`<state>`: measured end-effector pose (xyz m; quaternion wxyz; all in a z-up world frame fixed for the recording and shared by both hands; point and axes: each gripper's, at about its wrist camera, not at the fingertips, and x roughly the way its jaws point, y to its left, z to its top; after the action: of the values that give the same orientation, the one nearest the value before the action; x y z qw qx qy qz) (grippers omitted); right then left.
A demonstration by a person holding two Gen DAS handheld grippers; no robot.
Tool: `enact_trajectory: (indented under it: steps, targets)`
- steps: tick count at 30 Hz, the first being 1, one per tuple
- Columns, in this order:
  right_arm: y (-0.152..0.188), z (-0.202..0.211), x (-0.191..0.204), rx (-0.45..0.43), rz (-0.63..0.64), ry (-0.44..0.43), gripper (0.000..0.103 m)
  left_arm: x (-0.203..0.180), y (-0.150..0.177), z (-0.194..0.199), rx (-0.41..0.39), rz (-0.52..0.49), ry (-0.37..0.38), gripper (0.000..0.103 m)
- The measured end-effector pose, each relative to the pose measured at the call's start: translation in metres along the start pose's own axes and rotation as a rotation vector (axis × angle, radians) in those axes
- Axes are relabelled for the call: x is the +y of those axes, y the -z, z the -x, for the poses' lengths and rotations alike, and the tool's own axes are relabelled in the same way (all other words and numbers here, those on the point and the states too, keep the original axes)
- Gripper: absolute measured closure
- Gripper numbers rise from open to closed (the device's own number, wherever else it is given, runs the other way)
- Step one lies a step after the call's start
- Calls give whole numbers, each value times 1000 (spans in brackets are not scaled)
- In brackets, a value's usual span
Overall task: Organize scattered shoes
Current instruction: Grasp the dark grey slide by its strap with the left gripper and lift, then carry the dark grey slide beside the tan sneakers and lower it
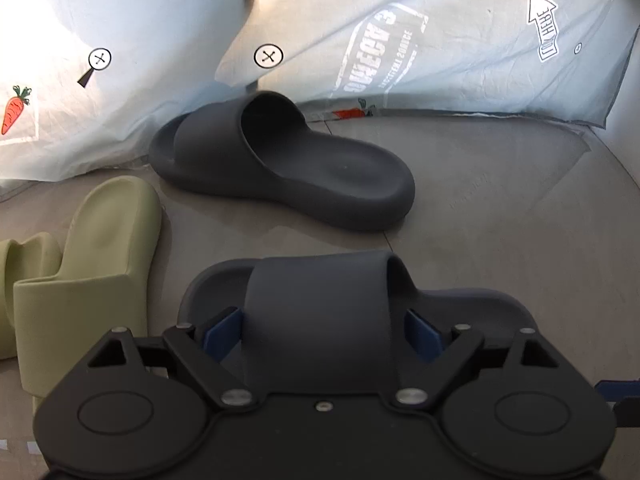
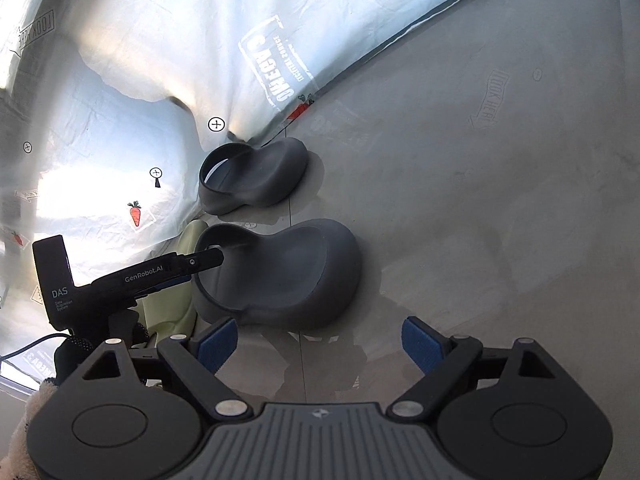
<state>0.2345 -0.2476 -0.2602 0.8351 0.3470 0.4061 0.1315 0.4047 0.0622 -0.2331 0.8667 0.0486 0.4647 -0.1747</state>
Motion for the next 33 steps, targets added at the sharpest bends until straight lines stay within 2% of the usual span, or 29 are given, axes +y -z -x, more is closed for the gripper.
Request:
enact_trajectory:
  steps: [4,5,13,16,21,28,31,33]
  targets:
    - [-1,-10,1,24,-11,-5,13,6,0,-4,6,33,9,16]
    - [0,-9,2,24,-8,-9,13,7,0,-3,2,46,13,25]
    - [1,4,-2,-8,-20,-6,13,-8,2,19,-55,60,-7,28]
    - [-1,17,-4,-49,-22,-2,13,-29,6,34,-86,-14,15,28]
    - [5,50,-17,-134,-60,2,13,-72,26,68,-85,-191,106,28]
    - [44,109,-46,-234,-130,26,13,-135,113,93,10,-420,242,28]
    - [60,134,-58,-276,-161,37,13,-154,147,89,47,-495,261,28]
    - [73,147,-63,-284,-170,50,13,-159,159,84,59,-500,255,28]
